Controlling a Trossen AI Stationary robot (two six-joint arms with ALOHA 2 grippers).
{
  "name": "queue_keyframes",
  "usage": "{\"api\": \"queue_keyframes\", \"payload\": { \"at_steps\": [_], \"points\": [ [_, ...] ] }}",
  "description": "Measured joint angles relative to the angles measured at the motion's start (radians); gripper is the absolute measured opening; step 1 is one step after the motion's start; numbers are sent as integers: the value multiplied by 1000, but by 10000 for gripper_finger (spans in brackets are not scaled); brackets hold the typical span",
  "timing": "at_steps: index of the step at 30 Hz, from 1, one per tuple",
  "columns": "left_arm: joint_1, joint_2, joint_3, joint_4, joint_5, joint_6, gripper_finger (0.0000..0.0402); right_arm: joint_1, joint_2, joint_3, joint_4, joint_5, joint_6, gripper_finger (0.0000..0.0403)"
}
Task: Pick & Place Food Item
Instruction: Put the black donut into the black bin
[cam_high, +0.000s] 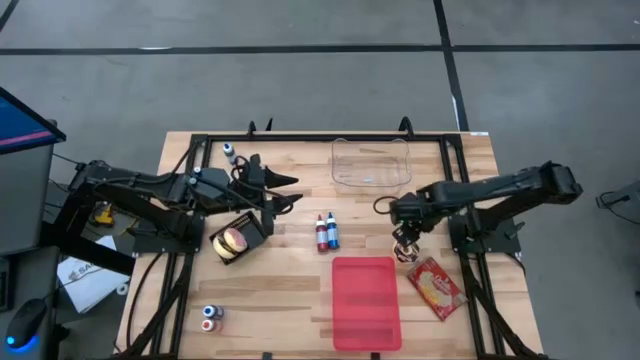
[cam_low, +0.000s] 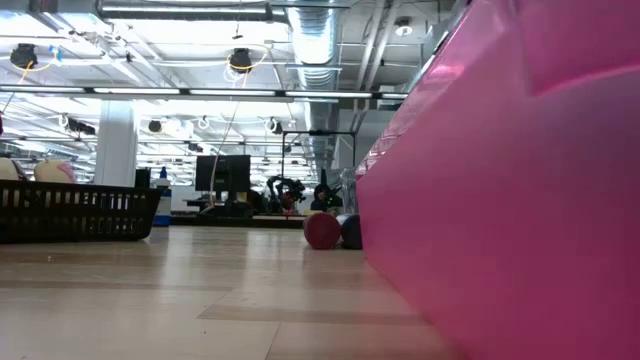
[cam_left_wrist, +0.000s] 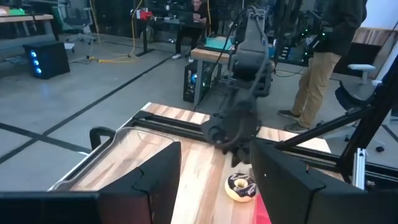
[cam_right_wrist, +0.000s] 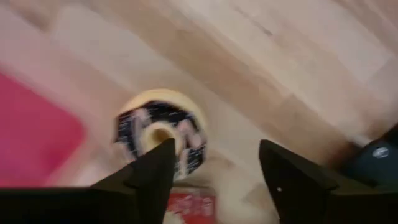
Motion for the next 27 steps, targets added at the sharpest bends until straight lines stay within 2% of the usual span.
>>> {"api": "queue_keyframes", "payload": {
  "at_steps": [5,10,16,27],
  "points": [
    [-11,0,0,20,2,-34,190,3,18,0,61,-20,-46,269],
    [-40,0,0,23,-1,-64,190,57,16,-22,102,-22,-35,269],
    [-71,1,0,45,-38,-70,190,133,7,-160,166,-33,14,269],
    [-72,1,0,84,-54,-114,190,157,-58,-262,315,-21,108,269]
  ]
}}
